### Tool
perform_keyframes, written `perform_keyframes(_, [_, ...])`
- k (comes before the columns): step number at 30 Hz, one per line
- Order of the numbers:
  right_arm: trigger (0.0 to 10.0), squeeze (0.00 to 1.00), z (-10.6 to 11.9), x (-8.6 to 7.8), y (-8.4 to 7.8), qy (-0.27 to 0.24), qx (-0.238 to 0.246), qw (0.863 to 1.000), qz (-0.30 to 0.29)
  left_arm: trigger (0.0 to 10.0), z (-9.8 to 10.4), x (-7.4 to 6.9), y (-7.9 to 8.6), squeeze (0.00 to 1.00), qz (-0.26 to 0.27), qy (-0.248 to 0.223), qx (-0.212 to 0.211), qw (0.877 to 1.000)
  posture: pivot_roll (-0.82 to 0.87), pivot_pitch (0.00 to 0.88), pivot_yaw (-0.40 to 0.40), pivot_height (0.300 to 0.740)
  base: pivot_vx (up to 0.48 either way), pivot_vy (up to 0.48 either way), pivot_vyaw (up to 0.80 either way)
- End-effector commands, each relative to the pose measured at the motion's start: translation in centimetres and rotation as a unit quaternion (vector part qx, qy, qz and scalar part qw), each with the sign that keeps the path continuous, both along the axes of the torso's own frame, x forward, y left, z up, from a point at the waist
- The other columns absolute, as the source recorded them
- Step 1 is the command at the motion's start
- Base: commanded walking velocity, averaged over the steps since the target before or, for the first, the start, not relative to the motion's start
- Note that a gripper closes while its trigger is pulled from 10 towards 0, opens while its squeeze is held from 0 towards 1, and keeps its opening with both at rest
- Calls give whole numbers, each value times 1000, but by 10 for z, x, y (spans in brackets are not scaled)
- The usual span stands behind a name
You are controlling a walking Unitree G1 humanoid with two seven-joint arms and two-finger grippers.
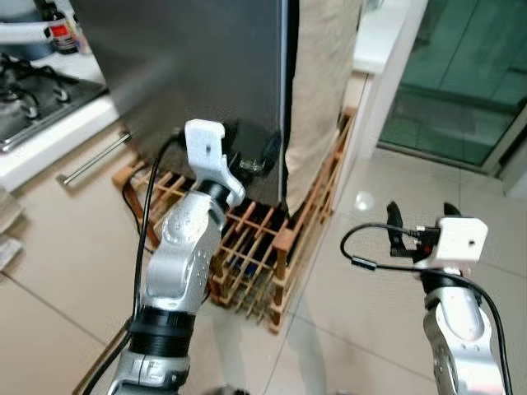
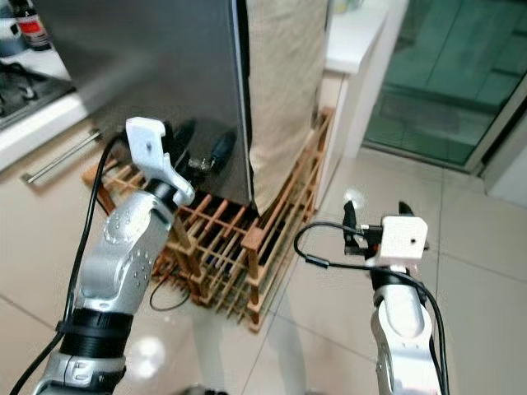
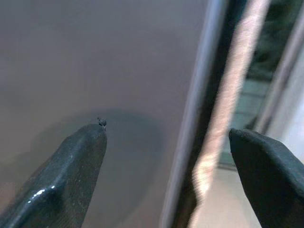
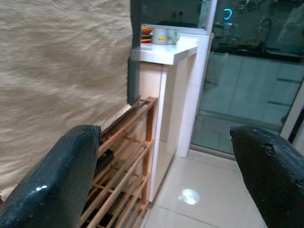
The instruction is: Restocking fridge
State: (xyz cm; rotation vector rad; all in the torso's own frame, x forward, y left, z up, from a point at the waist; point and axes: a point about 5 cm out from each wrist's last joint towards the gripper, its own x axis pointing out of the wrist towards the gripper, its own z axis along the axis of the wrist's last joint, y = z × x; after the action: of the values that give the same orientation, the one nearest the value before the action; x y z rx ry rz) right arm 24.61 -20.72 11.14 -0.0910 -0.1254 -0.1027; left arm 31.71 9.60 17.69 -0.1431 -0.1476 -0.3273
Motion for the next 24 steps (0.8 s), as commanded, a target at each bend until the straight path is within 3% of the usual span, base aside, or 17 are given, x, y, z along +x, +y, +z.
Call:
perform_keyframes(1, [10000,0,4,3,1,-9,7,1000,-1,10000,-9,3,18,0,76,20,40,996,-91,0,70,727,0,0,0])
perform_keyframes(3, [10000,0,5,4,2,-10,7,1000,0,10000,-19,4,31,0,114,41,58,991,-90,0,70,727,0,0,0])
perform_keyframes(5, [10000,0,8,4,-1,-17,9,1000,-7,10000,-25,-5,42,0,130,38,97,986,-91,0,70,727,0,0,0])
perform_keyframes(6, [10000,0,8,4,-1,-17,9,1000,-7,10000,-25,-5,42,0,130,38,97,986,-91,0,70,727,0,0,0])
perform_keyframes(9, [10000,0,18,0,-10,-48,38,997,-37,10000,-23,-26,43,0,99,10,104,990,-87,0,70,727,0,0,0])
perform_keyframes(17, [10000,0,16,4,-7,-40,43,998,-33,10000,-23,-26,35,0,111,30,52,992,-86,0,49,727,0,0,0])
perform_keyframes(22, [10000,0,3,3,0,-12,46,999,-14,10000,-31,-31,35,0,110,34,62,991,-44,0,-14,727,0,0,0])
perform_keyframes(24, [10000,0,3,4,1,-3,53,998,-15,10000,-24,-29,37,0,117,24,53,991,-35,0,-21,727,0,-379,0])
